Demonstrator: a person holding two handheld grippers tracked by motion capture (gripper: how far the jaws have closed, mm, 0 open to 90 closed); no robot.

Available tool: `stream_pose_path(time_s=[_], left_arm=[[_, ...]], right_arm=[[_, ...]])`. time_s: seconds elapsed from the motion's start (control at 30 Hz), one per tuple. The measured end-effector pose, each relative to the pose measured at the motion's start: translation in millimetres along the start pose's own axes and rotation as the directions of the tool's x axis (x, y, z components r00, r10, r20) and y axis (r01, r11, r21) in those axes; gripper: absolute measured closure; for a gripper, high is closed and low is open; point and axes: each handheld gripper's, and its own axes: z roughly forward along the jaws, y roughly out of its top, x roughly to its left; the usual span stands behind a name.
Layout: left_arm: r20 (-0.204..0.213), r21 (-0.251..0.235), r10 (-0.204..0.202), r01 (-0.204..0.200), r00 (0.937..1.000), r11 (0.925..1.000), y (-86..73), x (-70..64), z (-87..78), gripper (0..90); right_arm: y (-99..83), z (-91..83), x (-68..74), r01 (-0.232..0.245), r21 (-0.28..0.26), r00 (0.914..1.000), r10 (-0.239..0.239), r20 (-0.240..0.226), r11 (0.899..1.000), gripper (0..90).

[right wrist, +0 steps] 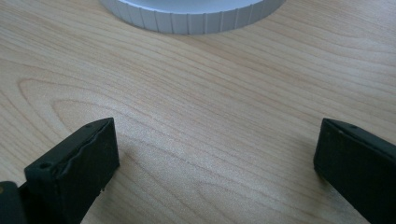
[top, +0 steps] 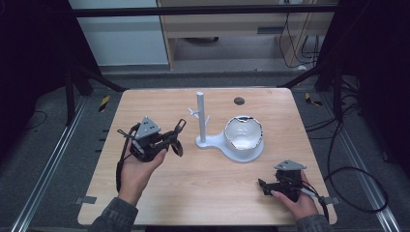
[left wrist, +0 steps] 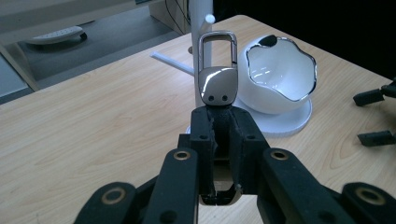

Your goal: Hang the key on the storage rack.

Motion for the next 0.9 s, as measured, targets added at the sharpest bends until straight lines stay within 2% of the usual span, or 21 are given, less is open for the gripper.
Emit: stream_pose_path(time_s=[0.23, 0.47, 0.9], left_arm=[[-0.003, -0.01, -0.02, 0.02, 0.9998, 0.9998, 9.1, 4.1, 9.5, 80.5], [0.018, -0.022, -0.045, 0.046, 0.9988, 0.9987, 13.4, 4.7, 20.6, 80.4], [0.008, -0.011, -0.043, 0.043, 0.999, 0.999, 14.6, 4.9, 32.3, 80.4]], right_arm=[[0.0, 0.0, 0.0, 0.0, 0.0, 1.0, 0.0, 0.0, 1.0, 0.4], [0.0, 0.0, 0.0, 0.001, 0.0, 1.0, -0.001, 0.0, 1.0, 0.4], [0.0, 0.0, 0.0, 0.0, 0.0, 1.0, 0.0, 0.0, 1.0, 0.4]])
